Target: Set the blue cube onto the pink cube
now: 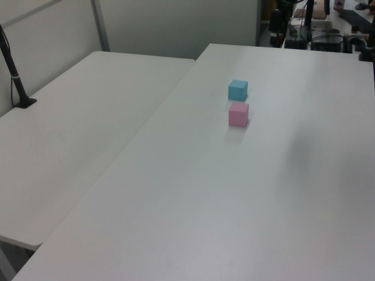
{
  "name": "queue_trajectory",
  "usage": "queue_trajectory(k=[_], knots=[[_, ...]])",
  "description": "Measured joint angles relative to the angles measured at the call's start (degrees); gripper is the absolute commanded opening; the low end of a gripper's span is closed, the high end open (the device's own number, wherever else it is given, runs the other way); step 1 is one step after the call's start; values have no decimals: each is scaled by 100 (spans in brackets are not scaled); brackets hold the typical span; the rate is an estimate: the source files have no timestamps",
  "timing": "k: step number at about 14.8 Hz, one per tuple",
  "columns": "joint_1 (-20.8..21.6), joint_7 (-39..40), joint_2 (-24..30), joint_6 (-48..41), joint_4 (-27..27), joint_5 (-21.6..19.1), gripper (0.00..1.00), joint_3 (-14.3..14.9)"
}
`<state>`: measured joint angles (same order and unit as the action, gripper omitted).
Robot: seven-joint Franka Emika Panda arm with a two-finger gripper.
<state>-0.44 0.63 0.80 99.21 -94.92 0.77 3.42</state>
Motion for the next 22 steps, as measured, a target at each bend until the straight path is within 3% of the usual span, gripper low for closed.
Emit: queue_trajectory(k=[22], knots=[[-86,-2,-16,0,-15,-1,100,38]])
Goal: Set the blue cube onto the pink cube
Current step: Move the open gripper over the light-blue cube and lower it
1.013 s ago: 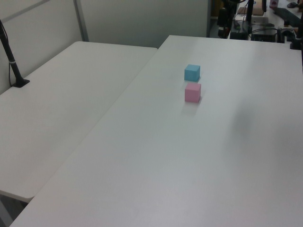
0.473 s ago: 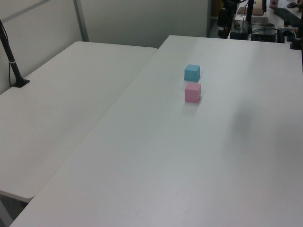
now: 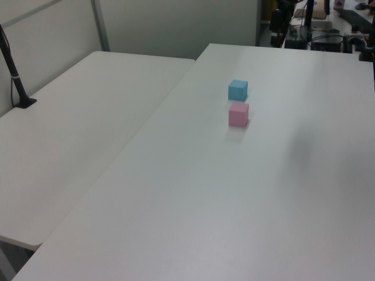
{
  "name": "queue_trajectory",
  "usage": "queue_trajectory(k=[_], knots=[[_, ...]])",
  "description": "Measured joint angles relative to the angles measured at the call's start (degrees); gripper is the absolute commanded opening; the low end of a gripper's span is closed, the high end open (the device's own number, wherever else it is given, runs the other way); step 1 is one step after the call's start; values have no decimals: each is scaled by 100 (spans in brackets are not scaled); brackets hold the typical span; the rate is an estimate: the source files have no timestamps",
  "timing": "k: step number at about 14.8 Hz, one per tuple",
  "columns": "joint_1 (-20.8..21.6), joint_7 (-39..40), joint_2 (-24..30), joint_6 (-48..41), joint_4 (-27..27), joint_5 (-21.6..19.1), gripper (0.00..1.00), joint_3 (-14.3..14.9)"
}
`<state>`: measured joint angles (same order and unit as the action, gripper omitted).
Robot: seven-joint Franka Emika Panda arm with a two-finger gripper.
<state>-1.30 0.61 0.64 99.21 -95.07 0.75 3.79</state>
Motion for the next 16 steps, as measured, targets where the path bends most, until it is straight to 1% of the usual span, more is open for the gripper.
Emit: queue_trajectory(k=[3,4,9,13,16], knots=[[-110,40,-104,135,2,14,100,59],[-198,205,-217,293,2,26,100,74],[-493,799,-731,761,11,512,100,87],[-925,1270,-1063,1162,97,536,100,93],[-1040,1509,-1393,1610,194,536,100,93]])
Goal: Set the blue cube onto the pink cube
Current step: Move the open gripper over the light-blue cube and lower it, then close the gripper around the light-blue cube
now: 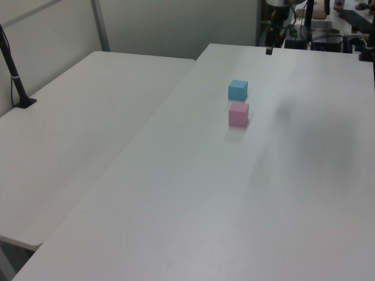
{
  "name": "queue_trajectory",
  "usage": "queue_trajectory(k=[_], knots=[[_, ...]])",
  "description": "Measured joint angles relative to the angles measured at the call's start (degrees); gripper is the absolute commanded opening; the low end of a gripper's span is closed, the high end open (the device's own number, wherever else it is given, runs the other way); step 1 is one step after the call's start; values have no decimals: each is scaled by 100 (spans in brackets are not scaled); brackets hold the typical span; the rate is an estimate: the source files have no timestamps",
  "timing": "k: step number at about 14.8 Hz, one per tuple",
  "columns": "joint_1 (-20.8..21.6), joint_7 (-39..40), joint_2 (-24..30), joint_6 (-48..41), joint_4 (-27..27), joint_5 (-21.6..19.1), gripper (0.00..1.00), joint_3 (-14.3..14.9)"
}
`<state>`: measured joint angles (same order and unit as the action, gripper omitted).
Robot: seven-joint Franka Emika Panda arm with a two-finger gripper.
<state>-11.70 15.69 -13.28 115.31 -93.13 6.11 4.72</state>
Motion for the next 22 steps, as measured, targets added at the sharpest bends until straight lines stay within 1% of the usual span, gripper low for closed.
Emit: queue_trajectory(k=[4,6,8,11,15,19,22], knots=[[4,1,-586,747,86,0,99,-16],[6,-44,-851,1068,111,0,99,-24],[16,-271,-1061,1403,134,-2,100,-38],[52,-853,-1311,1747,158,-1,100,-48],[67,-1545,-1521,2280,169,-2,100,-80],[70,-1652,-1701,2513,181,-1,100,-118],[73,-1666,-1768,2557,223,16,100,-223]])
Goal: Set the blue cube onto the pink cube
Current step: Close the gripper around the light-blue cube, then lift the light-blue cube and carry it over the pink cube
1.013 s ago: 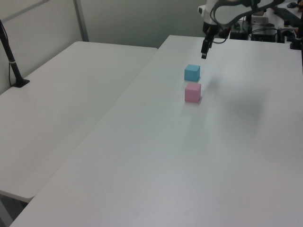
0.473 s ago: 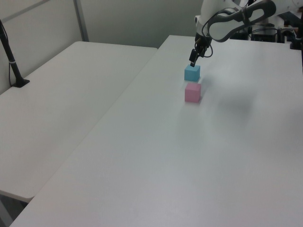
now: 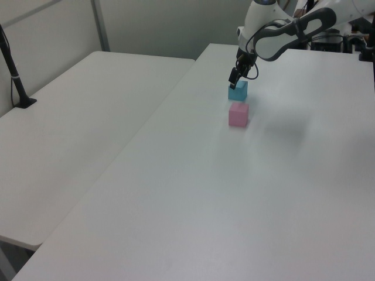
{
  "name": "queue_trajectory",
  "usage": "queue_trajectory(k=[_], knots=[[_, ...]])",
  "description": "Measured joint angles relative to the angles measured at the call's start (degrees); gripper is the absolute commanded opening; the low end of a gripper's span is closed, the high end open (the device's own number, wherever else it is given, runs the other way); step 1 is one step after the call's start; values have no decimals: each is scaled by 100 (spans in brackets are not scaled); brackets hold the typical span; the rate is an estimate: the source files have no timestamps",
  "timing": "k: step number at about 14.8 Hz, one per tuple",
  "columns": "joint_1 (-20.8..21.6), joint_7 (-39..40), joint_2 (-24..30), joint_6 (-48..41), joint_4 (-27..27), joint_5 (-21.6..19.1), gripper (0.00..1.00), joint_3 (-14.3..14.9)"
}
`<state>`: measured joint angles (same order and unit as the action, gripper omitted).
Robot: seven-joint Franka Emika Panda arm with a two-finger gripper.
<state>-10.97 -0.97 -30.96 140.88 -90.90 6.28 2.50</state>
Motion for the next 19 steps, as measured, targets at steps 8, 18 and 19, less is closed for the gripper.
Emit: queue_trajectory(k=[8,18,19], knots=[[-36,-29,-3,0,23,243,100,-13],[-154,-53,-217,0,20,487,38,-13],[-154,-92,-234,0,20,487,37,-13]])
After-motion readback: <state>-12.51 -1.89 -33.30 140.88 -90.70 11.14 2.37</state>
